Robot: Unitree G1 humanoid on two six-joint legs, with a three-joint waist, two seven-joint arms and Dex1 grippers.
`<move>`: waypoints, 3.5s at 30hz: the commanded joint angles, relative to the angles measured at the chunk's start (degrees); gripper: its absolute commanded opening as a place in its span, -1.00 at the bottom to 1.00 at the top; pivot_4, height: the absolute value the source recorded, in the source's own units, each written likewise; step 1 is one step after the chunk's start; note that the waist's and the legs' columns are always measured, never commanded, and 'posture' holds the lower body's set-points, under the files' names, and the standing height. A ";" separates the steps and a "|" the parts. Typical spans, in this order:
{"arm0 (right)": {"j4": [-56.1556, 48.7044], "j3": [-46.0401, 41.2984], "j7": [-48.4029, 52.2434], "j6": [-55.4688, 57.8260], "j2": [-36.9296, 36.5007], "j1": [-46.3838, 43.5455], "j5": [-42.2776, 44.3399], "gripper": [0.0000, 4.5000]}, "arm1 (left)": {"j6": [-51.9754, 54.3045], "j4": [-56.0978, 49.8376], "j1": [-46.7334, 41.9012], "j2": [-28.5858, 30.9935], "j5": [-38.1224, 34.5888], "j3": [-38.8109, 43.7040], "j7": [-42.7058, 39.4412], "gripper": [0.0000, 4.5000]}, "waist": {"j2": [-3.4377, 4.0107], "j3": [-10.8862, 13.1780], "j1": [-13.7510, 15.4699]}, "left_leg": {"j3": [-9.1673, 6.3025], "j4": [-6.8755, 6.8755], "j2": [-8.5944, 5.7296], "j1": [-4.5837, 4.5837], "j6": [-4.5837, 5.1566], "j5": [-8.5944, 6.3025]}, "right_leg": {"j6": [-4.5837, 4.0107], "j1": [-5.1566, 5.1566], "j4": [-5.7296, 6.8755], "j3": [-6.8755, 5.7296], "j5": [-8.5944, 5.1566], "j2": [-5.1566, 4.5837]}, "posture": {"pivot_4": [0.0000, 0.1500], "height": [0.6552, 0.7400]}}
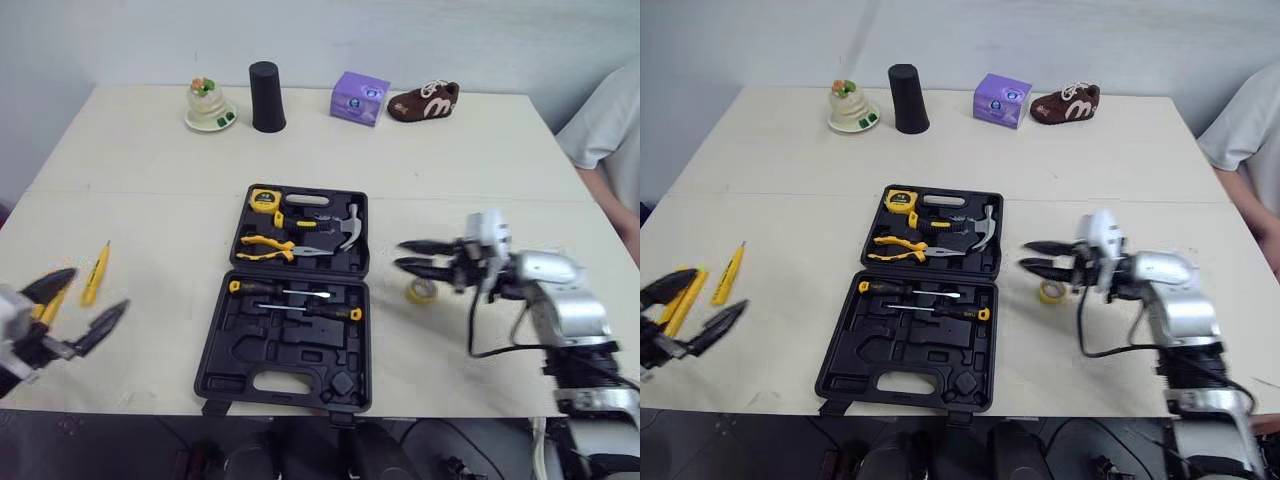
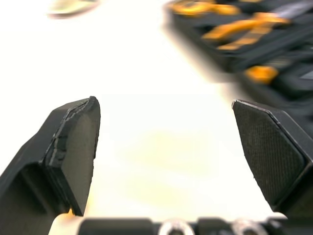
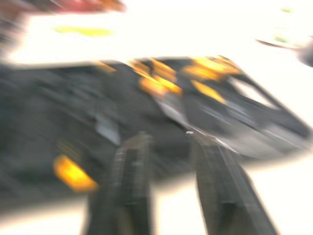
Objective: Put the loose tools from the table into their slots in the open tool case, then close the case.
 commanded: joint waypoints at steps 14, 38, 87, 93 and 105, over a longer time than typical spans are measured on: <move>42.78 -21.21 -20.41 -24.11 -19.72 3.33 -5.12 0.99 | -12.43 42.96 1.86 7.54 4.84 19.36 12.58 1.00 | -0.18 0.17 -2.98 | 0.32 -0.01 0.13 0.22 -0.06 0.07 | 0.05 -0.06 0.21 0.15 -0.02 -0.07 | 1.00 1.00; 45.76 -18.54 10.17 -22.23 -3.34 -12.80 2.99 0.99 | 6.48 12.39 6.34 4.37 -4.03 11.52 9.88 1.00 | -0.10 0.27 -5.59 | 0.47 -0.06 0.19 0.25 -0.18 0.16 | 0.10 -0.14 0.44 0.28 -0.06 0.07 | 1.00 1.00; -24.26 7.22 -1.33 2.55 15.35 -2.67 10.67 1.00 | 40.65 29.26 -34.43 8.87 6.57 -25.10 20.00 -0.67 | -0.07 0.29 0.26 | 0.19 0.28 0.11 0.07 -0.20 0.43 | 0.04 -0.46 1.20 0.13 -0.07 0.05 | 1.00 1.00; -24.88 7.22 -0.72 2.81 14.01 -2.19 10.17 1.00 | 31.76 26.39 -33.41 8.77 7.95 -23.54 18.63 -0.77 | -0.07 0.29 0.43 | 0.18 0.28 0.09 0.07 -0.19 0.44 | 0.04 -0.45 1.20 0.12 -0.07 0.02 | 1.00 1.00; -27.49 2.62 4.80 5.60 0.86 4.71 12.35 1.00 | 5.37 -1.86 -27.78 19.54 4.36 -31.20 -15.46 -0.77 | -0.35 0.36 1.40 | 0.27 0.07 0.12 -0.12 -0.20 0.39 | 0.04 -0.52 0.74 0.12 -0.07 0.10 | 1.00 1.00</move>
